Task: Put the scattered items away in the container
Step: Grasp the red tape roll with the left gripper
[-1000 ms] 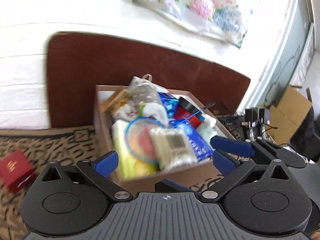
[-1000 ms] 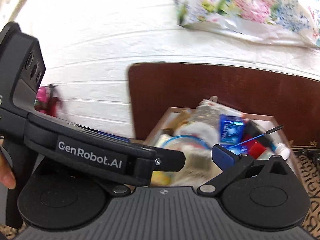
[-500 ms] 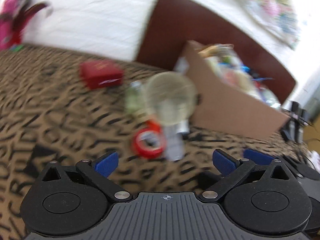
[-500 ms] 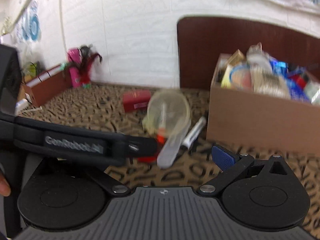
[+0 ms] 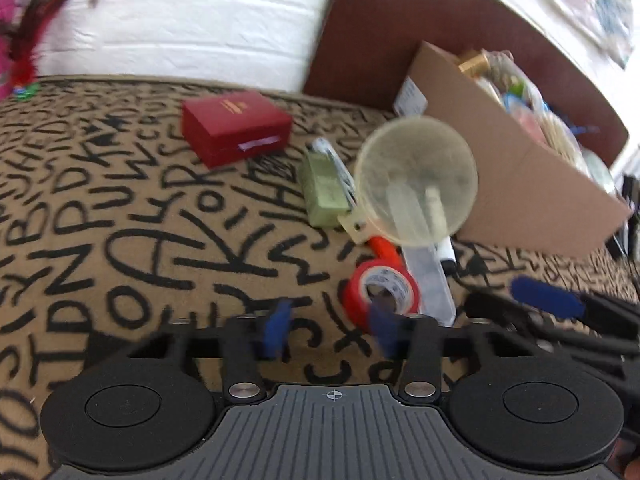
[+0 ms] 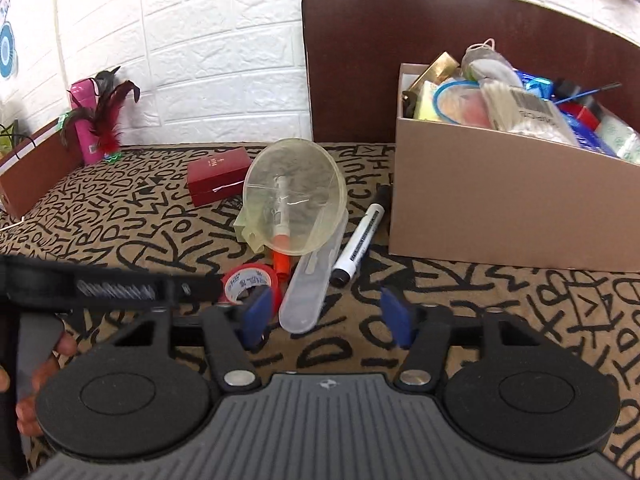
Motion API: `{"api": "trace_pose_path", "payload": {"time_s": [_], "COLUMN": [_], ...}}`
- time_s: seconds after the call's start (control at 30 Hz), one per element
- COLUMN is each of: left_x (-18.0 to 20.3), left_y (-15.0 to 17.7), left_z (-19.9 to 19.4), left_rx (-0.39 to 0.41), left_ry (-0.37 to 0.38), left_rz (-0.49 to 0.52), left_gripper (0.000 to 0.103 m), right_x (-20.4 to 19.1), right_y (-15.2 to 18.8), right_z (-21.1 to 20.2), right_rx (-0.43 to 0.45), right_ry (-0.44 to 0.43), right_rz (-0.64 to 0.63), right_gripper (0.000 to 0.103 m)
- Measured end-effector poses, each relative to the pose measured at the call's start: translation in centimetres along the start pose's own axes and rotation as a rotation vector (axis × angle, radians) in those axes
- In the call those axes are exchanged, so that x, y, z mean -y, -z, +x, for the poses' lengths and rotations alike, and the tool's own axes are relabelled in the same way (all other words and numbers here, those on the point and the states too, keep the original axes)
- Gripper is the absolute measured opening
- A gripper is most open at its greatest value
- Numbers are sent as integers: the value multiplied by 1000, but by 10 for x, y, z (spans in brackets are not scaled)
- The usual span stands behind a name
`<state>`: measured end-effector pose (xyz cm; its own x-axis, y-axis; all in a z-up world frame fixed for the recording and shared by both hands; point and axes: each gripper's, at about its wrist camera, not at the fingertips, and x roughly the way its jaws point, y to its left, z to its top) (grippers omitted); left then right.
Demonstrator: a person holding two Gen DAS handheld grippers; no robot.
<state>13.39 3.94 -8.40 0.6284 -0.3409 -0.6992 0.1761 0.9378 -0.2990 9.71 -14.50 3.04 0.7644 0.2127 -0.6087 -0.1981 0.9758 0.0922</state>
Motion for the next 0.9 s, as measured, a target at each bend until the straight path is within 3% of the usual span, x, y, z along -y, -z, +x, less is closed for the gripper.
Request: {"api": "trace_pose_path", "payload": {"time_s": [0.07,0.1,0.23,0.3,0.37,0.43,0.63,0.77,0.9], "left_x": [0,-1,-8,-11,-13,-15,-20,-24,-17], "left_y": [-3,-4,-12,-14,-15,-15,-11,-15,-14], "left_z": [2,3,12,17,21,23,18,24,24], "left_rx": [-4,-8,-37,-45,-45,-44,-58,-59,-53], "left_ry": [17,25,71,91,109,126,161,168,145], "left_rz": [5,8,-18,-19,-29,-39,-27,-66,-22], "left_gripper": [48,38,28,23,26,30,31,32,27], "right_x": [-3,-5,-10,-10,-10,-10,-3,-2,6], "right_y": [-3,-5,-10,-11,-10,-11,-12,-13,-12], "right_z": [8,12,28,35,41,44,46,51,59], "right_rx": [-12,-19,-49,-70,-79,-75,-110,-110,-125], "right_ry": [-23,-34,-70,-87,-99,-105,-180,-185,-210], "right_rz": [0,0,0,10,22,23,97,123,193], "right_gripper": [45,43,22,18,13,12,12,12,12]}}
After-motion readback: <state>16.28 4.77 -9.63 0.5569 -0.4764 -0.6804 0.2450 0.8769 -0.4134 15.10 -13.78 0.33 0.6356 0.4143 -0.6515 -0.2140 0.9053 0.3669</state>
